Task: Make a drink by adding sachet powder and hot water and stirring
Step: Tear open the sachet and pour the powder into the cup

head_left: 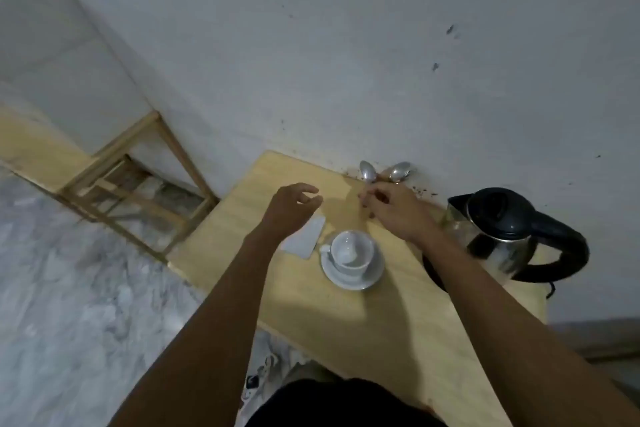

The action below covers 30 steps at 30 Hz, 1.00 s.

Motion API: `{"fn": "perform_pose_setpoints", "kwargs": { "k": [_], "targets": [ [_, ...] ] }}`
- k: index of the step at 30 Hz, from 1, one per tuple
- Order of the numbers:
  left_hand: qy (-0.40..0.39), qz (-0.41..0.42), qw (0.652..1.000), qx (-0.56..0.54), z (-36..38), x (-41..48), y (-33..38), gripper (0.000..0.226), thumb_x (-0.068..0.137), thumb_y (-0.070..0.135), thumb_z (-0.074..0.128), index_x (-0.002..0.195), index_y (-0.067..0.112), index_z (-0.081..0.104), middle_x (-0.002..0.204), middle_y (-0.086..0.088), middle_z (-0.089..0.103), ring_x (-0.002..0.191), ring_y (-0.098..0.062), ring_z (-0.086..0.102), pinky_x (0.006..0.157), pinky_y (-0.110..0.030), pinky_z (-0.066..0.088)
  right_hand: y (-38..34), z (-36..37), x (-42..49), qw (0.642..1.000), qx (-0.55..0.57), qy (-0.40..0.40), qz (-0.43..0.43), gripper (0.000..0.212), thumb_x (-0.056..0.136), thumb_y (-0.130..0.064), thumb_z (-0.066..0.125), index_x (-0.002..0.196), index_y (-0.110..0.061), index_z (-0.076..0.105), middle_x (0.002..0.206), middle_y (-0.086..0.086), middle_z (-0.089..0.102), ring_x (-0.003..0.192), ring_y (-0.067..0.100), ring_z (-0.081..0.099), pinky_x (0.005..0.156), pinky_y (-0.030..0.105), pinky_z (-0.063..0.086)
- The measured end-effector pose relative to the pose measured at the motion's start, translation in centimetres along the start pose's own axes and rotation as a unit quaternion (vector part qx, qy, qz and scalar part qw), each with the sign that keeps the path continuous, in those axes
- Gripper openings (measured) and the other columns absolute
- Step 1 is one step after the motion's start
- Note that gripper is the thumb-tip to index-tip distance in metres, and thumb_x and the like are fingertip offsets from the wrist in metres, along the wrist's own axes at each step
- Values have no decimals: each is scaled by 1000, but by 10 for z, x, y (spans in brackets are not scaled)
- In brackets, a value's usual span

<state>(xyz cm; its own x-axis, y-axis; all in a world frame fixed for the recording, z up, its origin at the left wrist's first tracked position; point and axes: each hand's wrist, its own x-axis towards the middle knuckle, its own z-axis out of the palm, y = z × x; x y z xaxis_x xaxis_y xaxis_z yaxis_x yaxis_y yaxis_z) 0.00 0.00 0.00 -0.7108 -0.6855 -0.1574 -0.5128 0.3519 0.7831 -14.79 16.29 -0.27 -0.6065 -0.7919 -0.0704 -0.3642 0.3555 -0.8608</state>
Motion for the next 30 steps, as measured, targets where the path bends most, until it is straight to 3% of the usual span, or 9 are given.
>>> {"fn": "perform_pose_setpoints", "kwargs": {
  "k": [4,7,10,14,17,19,25,28,30],
  "targets": [
    [-1,-90,996,9,13,-15,-47,37,85,32,67,118,15,62,104,-12,69,95,-28,66,76,-31,49,11,30,1,999,7,-27,33,18,94,-30,57,80,-39,64,95,-10,68,83,12,66,82,35,54],
    [-13,-146,989,8,26,-13,-85,47,86,33,66,127,13,55,121,-13,63,111,-28,61,85,-29,44,23,54,14,998,17,-29,49,17,92,-30,58,80,-42,65,98,-12,68,84,12,66,85,42,56],
    [-20,-177,984,21,32,4,-114,57,85,35,66,133,7,50,136,-14,55,122,-30,54,94,-32,43,24,72,40,997,-2,-27,75,12,94,-31,57,94,-33,69,99,-11,68,88,8,64,86,35,54],
    [-38,-157,986,49,37,22,-136,41,82,30,66,111,2,60,113,-11,61,102,-29,63,75,-31,47,28,94,66,992,-41,-39,109,16,95,-30,54,100,-27,70,101,-10,68,91,9,62,82,31,52],
    [-62,-160,980,102,40,35,-151,39,81,34,65,111,10,58,114,-11,52,99,-30,59,81,-37,48,43,111,90,980,-98,-79,152,26,92,-34,54,113,-27,67,119,-8,63,105,13,60,87,34,50],
    [-72,-145,978,134,41,45,-161,35,82,37,63,107,14,55,110,-10,50,94,-30,57,74,-34,45,52,123,108,966,-123,-135,186,37,89,-37,53,124,-27,61,130,-7,57,113,16,57,92,38,50],
    [-74,-124,978,149,43,49,-168,33,84,36,64,109,16,55,107,-8,53,90,-29,59,73,-38,51,64,152,137,936,-223,-187,199,47,92,-36,54,136,-22,51,137,3,55,116,27,57,88,38,51],
    [-74,-121,979,144,41,52,-168,33,84,36,65,107,16,56,105,-8,54,89,-29,60,73,-38,51,63,161,146,935,-217,-184,211,38,92,-34,54,128,-23,56,130,0,60,110,24,60,86,37,51],
    [-70,-122,980,139,40,52,-171,35,82,37,66,109,16,56,105,-8,55,89,-29,61,73,-38,51,64,167,146,937,-216,-172,213,21,90,-29,54,107,-23,64,114,0,66,98,23,62,75,33,48]
  ]
}}
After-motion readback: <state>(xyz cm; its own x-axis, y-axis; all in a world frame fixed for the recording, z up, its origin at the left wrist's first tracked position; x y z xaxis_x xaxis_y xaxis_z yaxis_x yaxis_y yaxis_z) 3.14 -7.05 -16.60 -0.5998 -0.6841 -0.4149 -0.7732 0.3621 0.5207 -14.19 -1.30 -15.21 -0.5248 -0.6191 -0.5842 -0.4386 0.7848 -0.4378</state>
